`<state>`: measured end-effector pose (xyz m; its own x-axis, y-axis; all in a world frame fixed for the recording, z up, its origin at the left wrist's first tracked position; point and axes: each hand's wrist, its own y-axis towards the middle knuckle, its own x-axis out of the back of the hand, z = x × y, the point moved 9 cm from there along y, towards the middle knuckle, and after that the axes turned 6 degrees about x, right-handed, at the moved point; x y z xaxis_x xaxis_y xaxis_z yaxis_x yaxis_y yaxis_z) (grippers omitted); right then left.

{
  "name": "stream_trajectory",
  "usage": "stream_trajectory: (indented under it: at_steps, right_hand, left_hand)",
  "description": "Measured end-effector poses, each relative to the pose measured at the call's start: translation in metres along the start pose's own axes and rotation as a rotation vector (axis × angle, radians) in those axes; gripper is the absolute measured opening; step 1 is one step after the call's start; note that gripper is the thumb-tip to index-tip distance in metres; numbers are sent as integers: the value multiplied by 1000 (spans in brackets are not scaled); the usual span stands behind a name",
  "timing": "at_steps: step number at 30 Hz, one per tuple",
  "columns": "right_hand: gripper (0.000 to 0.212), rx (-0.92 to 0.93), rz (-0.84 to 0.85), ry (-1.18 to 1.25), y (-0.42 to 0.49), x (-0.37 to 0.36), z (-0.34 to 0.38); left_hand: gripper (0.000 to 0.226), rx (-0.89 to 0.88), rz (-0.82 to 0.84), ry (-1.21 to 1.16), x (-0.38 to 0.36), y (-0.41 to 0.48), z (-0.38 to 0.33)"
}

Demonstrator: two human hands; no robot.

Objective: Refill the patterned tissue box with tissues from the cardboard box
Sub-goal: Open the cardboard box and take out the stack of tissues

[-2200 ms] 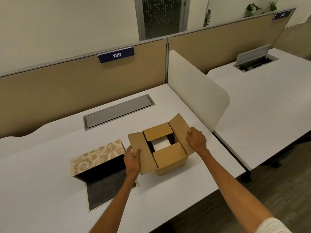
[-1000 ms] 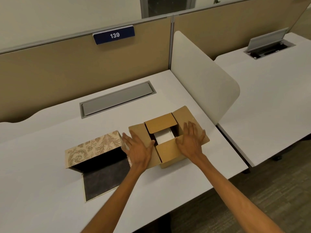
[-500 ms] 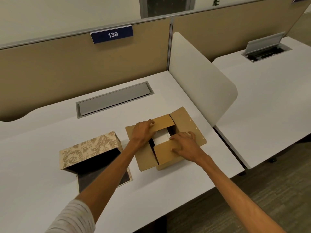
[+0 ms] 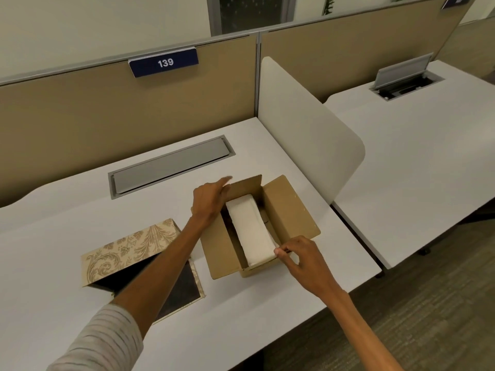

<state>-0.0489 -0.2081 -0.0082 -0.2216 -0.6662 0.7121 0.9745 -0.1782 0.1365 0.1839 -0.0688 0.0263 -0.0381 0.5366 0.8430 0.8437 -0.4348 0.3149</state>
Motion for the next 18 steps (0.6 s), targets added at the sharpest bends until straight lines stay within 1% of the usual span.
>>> stream_trajectory:
  at_steps: [3, 4, 6, 8, 11, 13, 14, 16, 18]
  right_hand:
    - [25, -15, -19, 10, -13, -4, -1]
    - [20, -25, -31, 7, -17, -3, -3]
    - [13, -45, -41, -10, -25, -5, -8]
    - [11, -55, -19, -47, -33, -12, -13]
    - [17, -59, 12, -107, -39, -24, -20]
    - [21, -60, 1, -145, -40, -28, -23]
    - [24, -65, -6, -157, -39, -30, -24]
    - [30, -72, -22, -171, -37, -35, -24]
    - [36, -96, -47, -172, -37, -39, -24]
  left_hand:
    - [41, -10, -51, 35, 2, 12, 0]
    - [43, -5, -22, 49, -3, 15, 2]
    - [46, 22, 104, 80, -21, 16, 8]
    - [51, 25, 220, 125, -39, 12, 11]
    - [58, 54, 328, 184, -57, 5, 15]
    - [58, 132, 373, 119, -64, -1, 21]
    - [56, 166, 390, 69, -69, -4, 24]
    - [52, 152, 424, 70, -79, -14, 27]
    - [47, 175, 461, 37, -87, -20, 31]
